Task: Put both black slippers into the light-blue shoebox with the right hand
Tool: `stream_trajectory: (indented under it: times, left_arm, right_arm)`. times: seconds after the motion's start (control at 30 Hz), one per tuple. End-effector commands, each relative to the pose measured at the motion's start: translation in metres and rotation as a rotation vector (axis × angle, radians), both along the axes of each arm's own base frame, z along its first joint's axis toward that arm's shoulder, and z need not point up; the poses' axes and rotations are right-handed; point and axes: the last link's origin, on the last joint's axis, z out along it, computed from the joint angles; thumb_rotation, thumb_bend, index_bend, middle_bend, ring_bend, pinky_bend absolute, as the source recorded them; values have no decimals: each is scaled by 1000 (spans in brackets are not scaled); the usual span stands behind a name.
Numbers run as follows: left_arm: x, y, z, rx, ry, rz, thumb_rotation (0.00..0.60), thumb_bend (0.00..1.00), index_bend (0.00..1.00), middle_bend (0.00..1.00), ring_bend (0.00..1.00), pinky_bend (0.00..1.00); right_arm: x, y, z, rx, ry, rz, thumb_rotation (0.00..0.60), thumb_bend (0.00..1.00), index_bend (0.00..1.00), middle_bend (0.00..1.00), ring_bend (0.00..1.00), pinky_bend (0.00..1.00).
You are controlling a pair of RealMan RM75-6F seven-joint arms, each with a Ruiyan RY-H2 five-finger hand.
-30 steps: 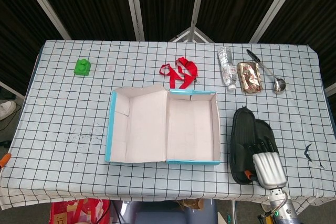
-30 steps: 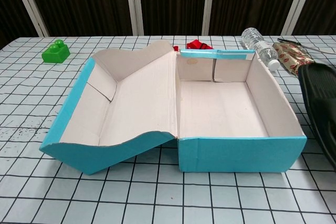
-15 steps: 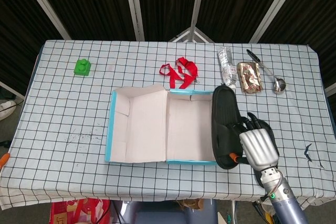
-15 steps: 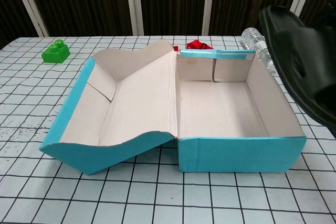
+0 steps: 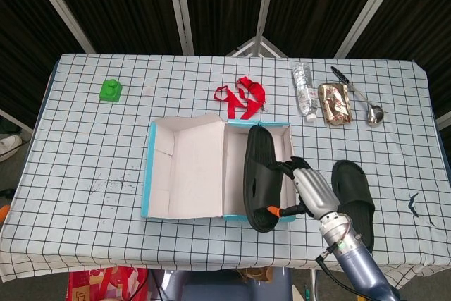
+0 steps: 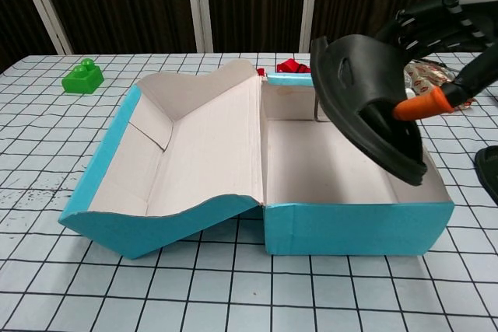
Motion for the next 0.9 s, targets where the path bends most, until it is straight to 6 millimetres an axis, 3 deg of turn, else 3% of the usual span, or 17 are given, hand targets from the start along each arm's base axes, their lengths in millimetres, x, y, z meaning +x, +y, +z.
stream_trajectory:
  times: [0.03, 0.3, 0.5, 0.9]
  left_arm:
    - [0, 0, 0, 0, -1, -1, 600, 219, 14, 0, 0, 16]
    - [-1, 0, 1, 4, -3, 1, 600, 218, 14, 0, 0, 16]
    - [-2, 1, 1, 5, 0, 4, 600, 218, 14, 0, 0, 16]
    - [-2, 3, 0, 3, 4, 7, 600, 218, 14, 0, 0, 16]
  right_arm:
    - [11, -7, -13, 70, -127, -74, 600, 578, 489, 418, 233, 87]
    - [13, -24, -34, 88, -200, -159, 600, 584, 498, 418, 236, 87]
    - [12, -40, -61, 97, -207, -189, 600, 585, 501, 418, 238, 87]
    - [-3, -48, -80, 116, -201, -220, 600, 588, 504, 418, 238, 87]
